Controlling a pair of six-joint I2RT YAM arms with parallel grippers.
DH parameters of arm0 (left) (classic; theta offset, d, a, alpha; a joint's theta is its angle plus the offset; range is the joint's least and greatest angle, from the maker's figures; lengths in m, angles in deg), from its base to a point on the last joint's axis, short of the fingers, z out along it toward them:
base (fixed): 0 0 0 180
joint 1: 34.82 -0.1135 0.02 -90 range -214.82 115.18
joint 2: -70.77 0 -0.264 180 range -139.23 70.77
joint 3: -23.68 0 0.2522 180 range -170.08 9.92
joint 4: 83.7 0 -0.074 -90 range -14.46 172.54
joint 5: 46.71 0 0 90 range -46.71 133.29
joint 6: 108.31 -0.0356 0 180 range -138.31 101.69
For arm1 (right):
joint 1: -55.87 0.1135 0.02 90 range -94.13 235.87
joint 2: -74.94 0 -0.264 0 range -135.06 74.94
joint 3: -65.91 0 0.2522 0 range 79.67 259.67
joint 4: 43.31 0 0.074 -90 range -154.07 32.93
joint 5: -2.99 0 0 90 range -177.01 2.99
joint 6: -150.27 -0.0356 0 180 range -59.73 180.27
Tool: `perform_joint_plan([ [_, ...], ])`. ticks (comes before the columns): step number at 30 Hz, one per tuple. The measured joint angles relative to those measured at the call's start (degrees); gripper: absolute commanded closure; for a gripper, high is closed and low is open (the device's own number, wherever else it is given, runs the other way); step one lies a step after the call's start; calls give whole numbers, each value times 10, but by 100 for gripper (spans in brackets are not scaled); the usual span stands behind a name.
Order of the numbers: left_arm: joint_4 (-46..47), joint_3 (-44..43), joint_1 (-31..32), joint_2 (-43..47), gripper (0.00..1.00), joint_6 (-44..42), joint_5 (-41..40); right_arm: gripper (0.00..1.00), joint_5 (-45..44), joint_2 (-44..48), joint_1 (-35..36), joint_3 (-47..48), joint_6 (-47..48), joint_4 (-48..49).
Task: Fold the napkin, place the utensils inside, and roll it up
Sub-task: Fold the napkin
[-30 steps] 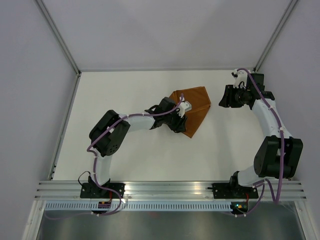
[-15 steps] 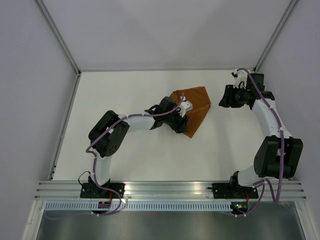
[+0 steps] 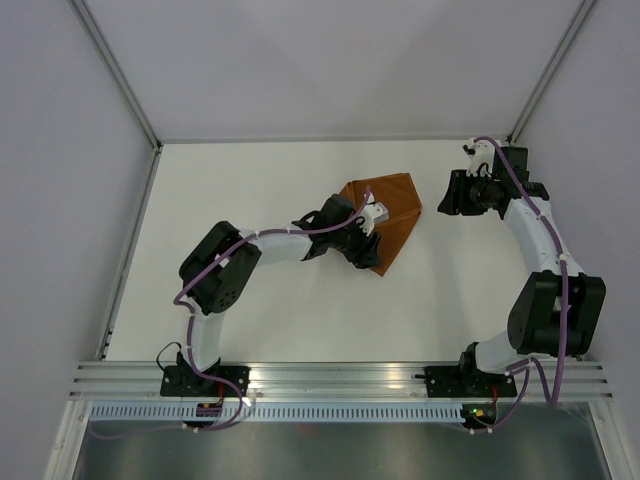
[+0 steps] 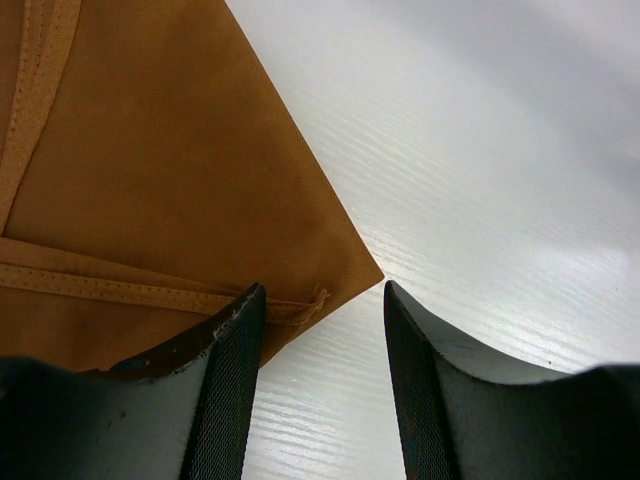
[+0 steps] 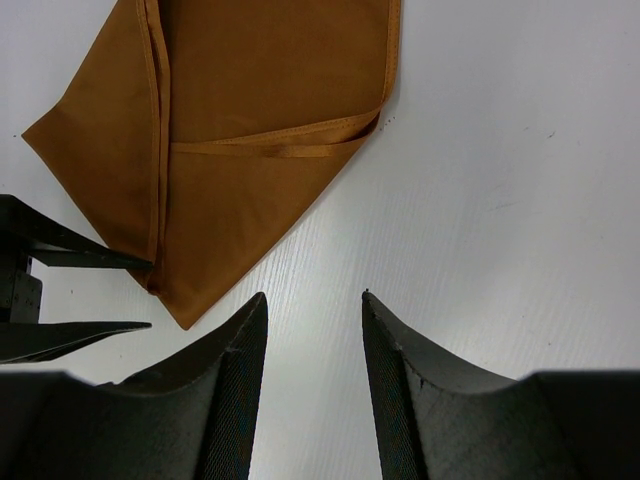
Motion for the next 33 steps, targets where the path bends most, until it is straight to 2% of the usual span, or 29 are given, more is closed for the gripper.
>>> perform_joint_plan([
  [13,19,-14,1,-15,42,21,8,51,0,0,0,0,0,0],
  [20,25,-37,0,-2,35,28,2,51,-3,0,0,0,0,0],
  [24,49,-26,-13,52,32,50,-20,51,-4,0,4,0,2,0],
  [27,89,11,-42,128,29,88,-51,51,-19,0,20,-1,2,5],
  [29,118,47,-75,189,25,122,-69,52,-35,2,47,-1,2,9],
  [33,173,123,-148,301,23,195,-87,53,-64,6,128,-1,7,22],
])
